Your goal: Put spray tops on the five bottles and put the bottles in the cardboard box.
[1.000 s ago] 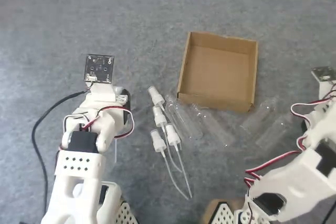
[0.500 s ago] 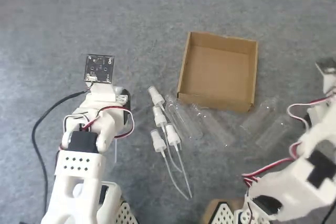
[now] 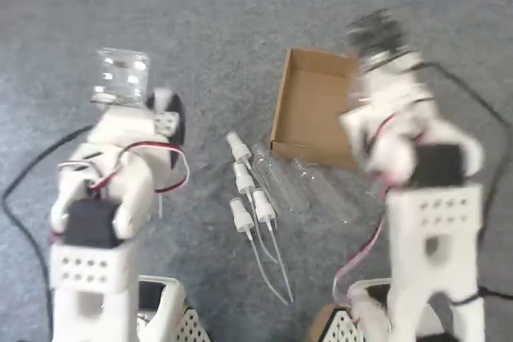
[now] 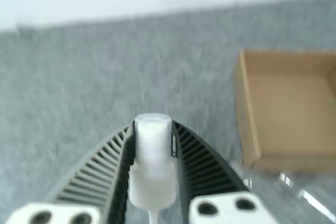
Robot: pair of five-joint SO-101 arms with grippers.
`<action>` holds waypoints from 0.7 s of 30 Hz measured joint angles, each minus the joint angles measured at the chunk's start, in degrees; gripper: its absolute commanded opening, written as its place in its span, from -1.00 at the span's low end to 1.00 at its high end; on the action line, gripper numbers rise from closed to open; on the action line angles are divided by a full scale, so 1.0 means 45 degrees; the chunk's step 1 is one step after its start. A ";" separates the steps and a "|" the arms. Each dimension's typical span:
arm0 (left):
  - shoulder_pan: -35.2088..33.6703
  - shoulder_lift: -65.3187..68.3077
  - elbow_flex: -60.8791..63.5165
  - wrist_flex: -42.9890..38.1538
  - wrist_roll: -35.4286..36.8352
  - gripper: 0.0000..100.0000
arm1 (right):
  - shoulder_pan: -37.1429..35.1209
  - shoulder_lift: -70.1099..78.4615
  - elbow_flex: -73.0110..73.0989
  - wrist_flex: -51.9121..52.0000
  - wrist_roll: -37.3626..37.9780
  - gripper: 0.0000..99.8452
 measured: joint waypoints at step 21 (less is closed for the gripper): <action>-0.0020 -0.0137 -0.5529 -0.0879 0.1407 -0.97 | -0.8869 -0.3048 0.9592 -1.0901 -0.1934 -0.99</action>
